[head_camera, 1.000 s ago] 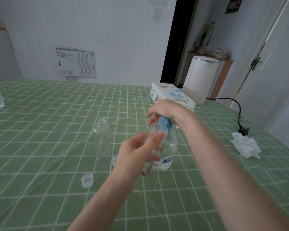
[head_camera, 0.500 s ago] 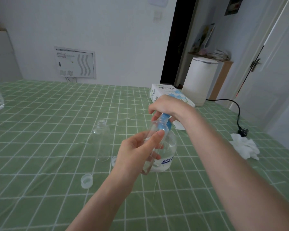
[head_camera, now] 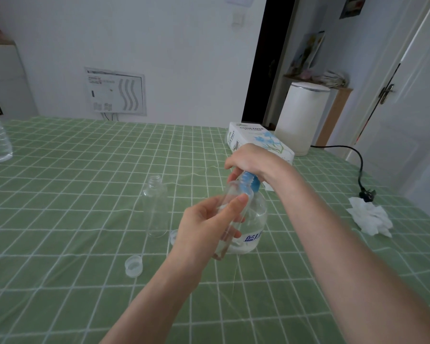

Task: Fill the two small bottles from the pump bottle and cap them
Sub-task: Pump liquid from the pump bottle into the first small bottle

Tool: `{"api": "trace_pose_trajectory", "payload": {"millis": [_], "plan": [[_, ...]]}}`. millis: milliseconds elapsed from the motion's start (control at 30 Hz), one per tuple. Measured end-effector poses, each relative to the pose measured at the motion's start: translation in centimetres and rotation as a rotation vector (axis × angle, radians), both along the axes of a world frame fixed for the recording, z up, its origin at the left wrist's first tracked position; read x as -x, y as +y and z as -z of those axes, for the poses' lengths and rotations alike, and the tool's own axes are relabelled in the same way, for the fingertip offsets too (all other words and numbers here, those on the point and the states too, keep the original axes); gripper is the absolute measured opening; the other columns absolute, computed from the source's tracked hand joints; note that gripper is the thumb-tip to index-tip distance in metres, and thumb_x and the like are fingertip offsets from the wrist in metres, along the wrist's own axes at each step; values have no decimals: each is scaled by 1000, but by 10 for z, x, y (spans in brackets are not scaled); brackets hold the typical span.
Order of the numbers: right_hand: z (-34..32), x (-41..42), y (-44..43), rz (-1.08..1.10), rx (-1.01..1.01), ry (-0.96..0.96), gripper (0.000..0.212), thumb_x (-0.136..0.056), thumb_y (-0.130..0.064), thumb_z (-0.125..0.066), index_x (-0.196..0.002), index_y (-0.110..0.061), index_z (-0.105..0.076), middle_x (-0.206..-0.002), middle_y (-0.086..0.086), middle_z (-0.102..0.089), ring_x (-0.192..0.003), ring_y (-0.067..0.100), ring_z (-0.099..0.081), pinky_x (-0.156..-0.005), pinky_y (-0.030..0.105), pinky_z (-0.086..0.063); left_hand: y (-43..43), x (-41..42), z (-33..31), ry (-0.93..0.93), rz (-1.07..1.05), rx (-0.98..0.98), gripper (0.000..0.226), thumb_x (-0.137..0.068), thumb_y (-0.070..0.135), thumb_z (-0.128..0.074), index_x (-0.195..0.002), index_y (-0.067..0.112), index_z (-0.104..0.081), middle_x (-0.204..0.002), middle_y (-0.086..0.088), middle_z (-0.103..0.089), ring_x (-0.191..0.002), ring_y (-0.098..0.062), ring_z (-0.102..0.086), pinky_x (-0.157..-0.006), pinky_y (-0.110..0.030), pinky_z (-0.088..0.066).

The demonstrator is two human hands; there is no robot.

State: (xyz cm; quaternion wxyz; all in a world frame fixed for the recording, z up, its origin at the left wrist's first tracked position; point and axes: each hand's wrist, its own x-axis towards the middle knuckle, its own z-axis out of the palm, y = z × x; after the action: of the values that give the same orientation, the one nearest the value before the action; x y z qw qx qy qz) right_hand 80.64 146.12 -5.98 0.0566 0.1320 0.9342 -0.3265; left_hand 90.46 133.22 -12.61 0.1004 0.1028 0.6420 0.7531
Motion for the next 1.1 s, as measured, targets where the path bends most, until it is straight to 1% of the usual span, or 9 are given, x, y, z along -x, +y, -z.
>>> {"api": "trace_pose_trajectory", "payload": {"millis": [67,167,367,467,633,733,900,967,1100], "plan": [[-5,0,1,-12,-20,39,29,-91,-20,-54,-115,-5,-60,-106,13,-73,-87,25,-64,-70,30,-50,1,0,-2,9,6,-4,51,-56,60,-64,-90,24,-73,-74,6,-73,-53,-4,-61,-48,-11,-45],[-11,-1,1,-24,-58,77,28,-91,-20,-55,-116,-8,-62,-103,10,-74,-88,25,-65,-73,30,-50,1,-1,-4,18,1,-20,50,-57,59,-64,-90,22,-74,-74,4,-73,-53,-4,-61,-49,-12,-46],[-10,-3,-3,-16,-33,18,30,-93,-19,-53,-120,-7,-60,-107,11,-74,-80,23,-60,-60,25,-46,1,-1,-3,12,-16,-14,50,-57,58,-64,-91,23,-74,-74,5,-74,-52,-3,-60,-45,-12,-45],[-9,-3,-3,10,9,8,31,-92,-19,-53,-121,-7,-60,-109,11,-73,-80,23,-60,-65,27,-48,1,0,-3,11,-21,-22,48,-58,57,-65,-91,23,-74,-72,5,-73,-52,-4,-60,-49,-11,-46],[1,-3,-2,29,26,-6,37,-90,-18,-54,-124,-3,-56,-114,16,-70,-83,26,-58,-76,35,-50,2,-1,0,-8,-16,-1,47,-58,58,-64,-89,24,-73,-72,7,-73,-50,-2,-61,-43,-12,-44],[2,-3,-3,30,13,1,38,-90,-18,-53,-125,-3,-54,-115,17,-70,-80,26,-56,-74,34,-47,2,0,0,-4,-19,0,50,-56,59,-64,-91,23,-74,-74,4,-74,-53,-4,-62,-48,-13,-47],[-7,-4,-4,22,-62,5,20,-91,-20,-50,-105,-8,-57,-110,13,-71,-88,27,-61,-74,32,-50,2,0,-3,-7,-8,-4,49,-57,58,-64,-88,23,-73,-71,8,-72,-50,-1,-60,-43,-11,-43],[-11,-4,-4,20,-91,13,25,-91,-21,-50,-108,-6,-60,-108,13,-72,-86,26,-62,-81,35,-52,1,1,-4,-1,-7,-8,49,-58,58,-64,-89,22,-73,-72,7,-73,-51,-2,-60,-45,-12,-44],[-11,-4,-5,23,-80,15,21,-91,-18,-50,-105,-6,-59,-109,13,-72,-94,28,-67,-83,36,-54,1,1,-4,-1,-8,-10,50,-58,58,-65,-92,22,-74,-74,5,-74,-53,-3,-62,-48,-11,-45]]}}
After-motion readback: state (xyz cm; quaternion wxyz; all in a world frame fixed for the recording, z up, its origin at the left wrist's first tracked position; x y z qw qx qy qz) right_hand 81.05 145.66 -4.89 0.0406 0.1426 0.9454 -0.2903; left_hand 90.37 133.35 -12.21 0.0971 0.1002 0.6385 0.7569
